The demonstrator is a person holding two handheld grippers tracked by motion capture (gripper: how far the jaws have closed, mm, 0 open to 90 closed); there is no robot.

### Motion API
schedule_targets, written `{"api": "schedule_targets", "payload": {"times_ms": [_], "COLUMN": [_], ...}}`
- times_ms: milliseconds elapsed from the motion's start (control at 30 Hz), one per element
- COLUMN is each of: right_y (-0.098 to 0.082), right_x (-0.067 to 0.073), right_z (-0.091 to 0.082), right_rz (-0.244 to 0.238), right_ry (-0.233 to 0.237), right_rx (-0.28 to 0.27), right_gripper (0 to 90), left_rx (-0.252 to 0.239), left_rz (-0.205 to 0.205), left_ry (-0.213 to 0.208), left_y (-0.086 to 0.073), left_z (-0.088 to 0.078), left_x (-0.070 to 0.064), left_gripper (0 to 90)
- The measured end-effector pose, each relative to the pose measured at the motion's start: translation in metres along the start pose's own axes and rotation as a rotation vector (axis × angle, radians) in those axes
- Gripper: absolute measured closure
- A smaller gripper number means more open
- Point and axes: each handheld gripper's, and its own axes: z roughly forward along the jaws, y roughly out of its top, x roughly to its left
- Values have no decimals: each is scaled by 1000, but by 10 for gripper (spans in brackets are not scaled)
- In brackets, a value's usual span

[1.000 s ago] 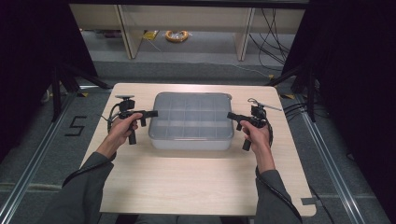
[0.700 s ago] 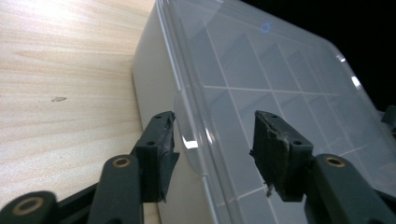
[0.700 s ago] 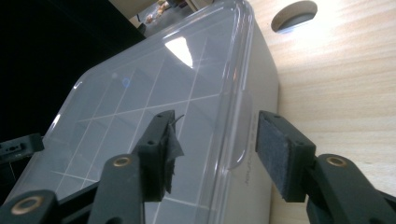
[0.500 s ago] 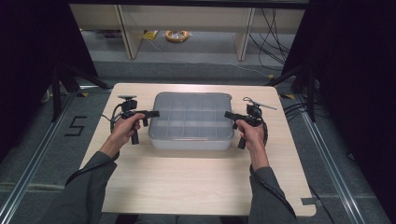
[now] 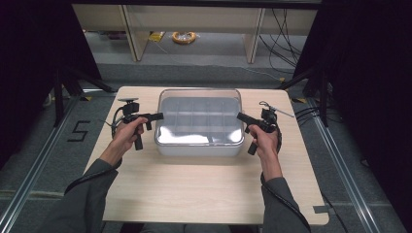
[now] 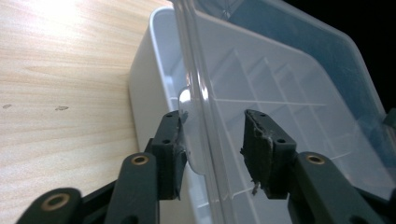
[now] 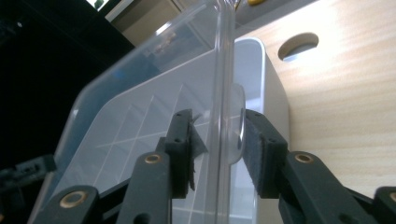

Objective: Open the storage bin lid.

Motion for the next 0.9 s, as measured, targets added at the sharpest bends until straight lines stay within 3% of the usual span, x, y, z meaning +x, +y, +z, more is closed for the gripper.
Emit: {"api": "schedule_targets", "payload": {"times_ms": [200,233,367,400,500,533,633,667,767,800,900], "right_y": [6,8,10,11,11,11,10,9,7,5,3], "right_x": [11,14,20,20,27,28,33,32,36,34,34], "right_z": [-13,-17,-24,-25,-33,-36,-42,-43,-47,-48,-50], "right_rz": [21,-8,-15,-54,-24,-76,-39,-66,-56,-82,-76], "right_ry": [30,40,52,60,71,86,95,96,97,104,105], "right_rx": [-21,-37,-48,-62,-58,-78,-68,-75,-64,-72,-58], "right_gripper": [690,691,691,691,692,692,695,695,695,696,697], "left_rx": [-39,-53,-69,-71,-76,-83,-90,-81,-74,-78,-70], "left_rz": [29,39,53,57,79,89,90,98,103,97,103], "left_ry": [-26,-31,-41,-45,-52,-62,-65,-66,-76,-74,-70], "left_y": [6,8,10,9,9,8,8,8,5,4,2], "left_z": [-18,-25,-34,-38,-47,-53,-58,-60,-65,-66,-69], "left_x": [-10,-14,-20,-21,-24,-26,-28,-28,-29,-30,-29], "left_gripper": [629,633,639,641,647,650,652,652,656,654,653]}}
